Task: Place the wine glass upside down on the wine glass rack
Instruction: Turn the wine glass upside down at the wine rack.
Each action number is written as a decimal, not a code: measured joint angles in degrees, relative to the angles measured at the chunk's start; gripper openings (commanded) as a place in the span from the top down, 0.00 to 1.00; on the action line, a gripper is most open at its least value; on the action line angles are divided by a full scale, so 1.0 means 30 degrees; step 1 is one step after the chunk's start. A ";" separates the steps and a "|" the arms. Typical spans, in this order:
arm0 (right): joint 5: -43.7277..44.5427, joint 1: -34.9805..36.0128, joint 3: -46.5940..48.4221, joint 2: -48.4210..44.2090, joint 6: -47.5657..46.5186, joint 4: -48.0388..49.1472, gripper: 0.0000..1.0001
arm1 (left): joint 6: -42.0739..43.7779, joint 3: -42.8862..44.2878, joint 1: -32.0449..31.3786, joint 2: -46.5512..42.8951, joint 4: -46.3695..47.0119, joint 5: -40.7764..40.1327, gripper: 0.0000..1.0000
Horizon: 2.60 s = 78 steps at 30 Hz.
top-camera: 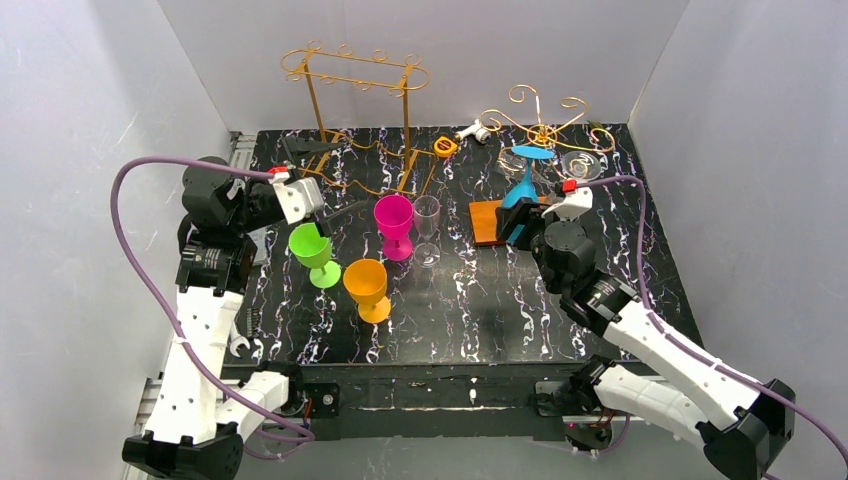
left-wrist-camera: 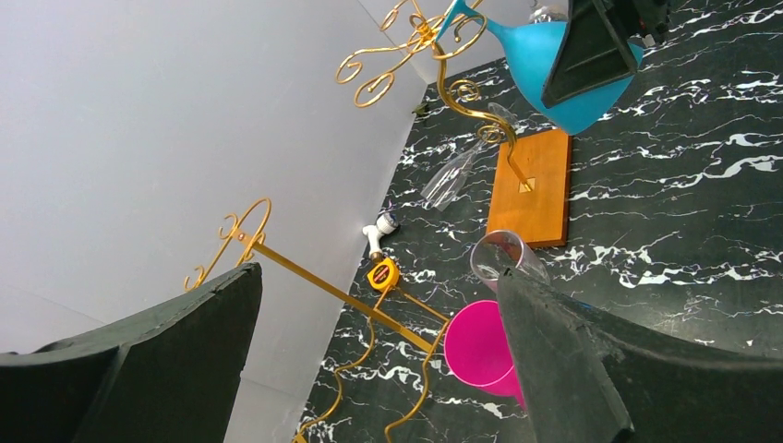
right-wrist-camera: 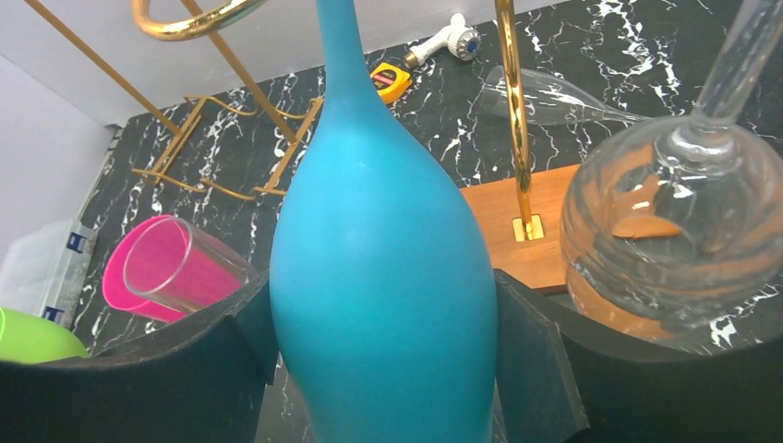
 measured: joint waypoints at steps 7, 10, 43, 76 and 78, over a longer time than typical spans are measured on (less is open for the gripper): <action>-0.0648 -0.0415 0.0000 0.0605 0.0335 0.0889 0.37 | 0.0270 -0.0189 0.0000 -0.0109 -0.0022 -0.0124 0.02; -0.1056 -0.0597 0.0000 0.1035 0.0299 0.1042 0.37 | 0.0386 -0.0277 0.0000 -0.0146 -0.0160 -0.0153 0.02; -0.6528 -0.1727 -0.0714 0.0102 -0.2783 0.2120 0.48 | 0.0925 -0.0277 0.0000 -0.0146 -0.0991 -0.0284 0.02; -0.4211 -0.1698 0.0233 -0.2120 -0.1574 -0.2091 0.01 | 0.0809 -0.0262 0.0000 0.1035 -0.0991 -0.0189 0.02; -0.4240 -0.1698 0.1071 -0.2426 -0.1530 -0.3053 0.02 | 0.0838 -0.0262 0.0000 0.1100 -0.0998 -0.0189 0.02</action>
